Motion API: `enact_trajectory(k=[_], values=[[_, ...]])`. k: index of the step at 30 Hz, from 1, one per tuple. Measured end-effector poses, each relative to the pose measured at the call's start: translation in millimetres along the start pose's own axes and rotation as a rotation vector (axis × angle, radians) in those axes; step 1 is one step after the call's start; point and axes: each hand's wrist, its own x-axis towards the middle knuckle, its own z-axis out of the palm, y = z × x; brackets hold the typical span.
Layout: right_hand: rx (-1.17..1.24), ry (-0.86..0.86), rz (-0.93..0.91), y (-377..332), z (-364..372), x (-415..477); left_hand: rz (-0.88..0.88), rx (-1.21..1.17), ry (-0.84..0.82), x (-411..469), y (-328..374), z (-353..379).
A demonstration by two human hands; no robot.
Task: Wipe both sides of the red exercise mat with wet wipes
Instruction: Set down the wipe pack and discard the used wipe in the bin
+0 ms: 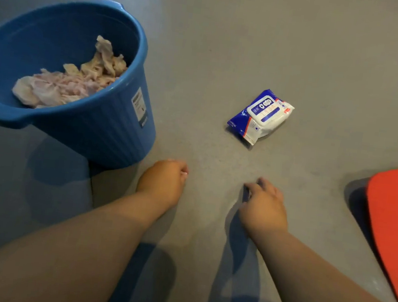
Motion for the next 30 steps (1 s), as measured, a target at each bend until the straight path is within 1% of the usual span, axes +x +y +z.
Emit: enact_trajectory(k=[4,8,9,11,13,17,19,20,23,26,30], values=[[-0.059,-0.009,-0.144,34.5,9.2,-10.7,-0.117,-0.243,-0.005,0.4,12.9,17.1],[-0.054,0.039,-0.197,58.7,7.6,-19.4,-0.15,-0.293,0.019,-1.7,19.9,32.5],[-0.059,0.059,-0.198,64.4,6.9,-22.0,-0.152,-0.339,0.027,-2.9,22.8,36.1],[-0.047,0.106,-0.156,74.5,5.6,-25.8,-0.21,-0.55,0.004,-6.2,29.5,41.1],[0.012,0.154,-0.063,85.2,1.5,-30.6,-0.289,-0.714,-0.025,-9.2,36.1,45.5],[-0.004,0.169,-0.015,108.7,-6.8,-40.7,-0.308,-0.804,-0.087,-16.7,56.4,51.8],[0.021,0.174,0.017,113.8,-10.9,-41.9,-0.332,-0.891,-0.111,-18.3,67.4,55.4],[0.047,0.176,0.033,114.8,-12.6,-41.3,-0.328,-0.88,-0.111,-18.5,71.6,57.9],[0.116,0.146,0.061,113.5,-18.2,-38.9,-0.316,-0.735,-0.128,-21.7,74.1,64.6],[0.146,0.114,0.034,102.8,-19.4,-38.0,-0.285,-0.65,-0.159,-34.1,67.6,66.0],[0.168,0.053,-0.086,66.5,-8.0,-39.2,-0.299,-0.471,-0.024,-49.0,50.6,61.7]])
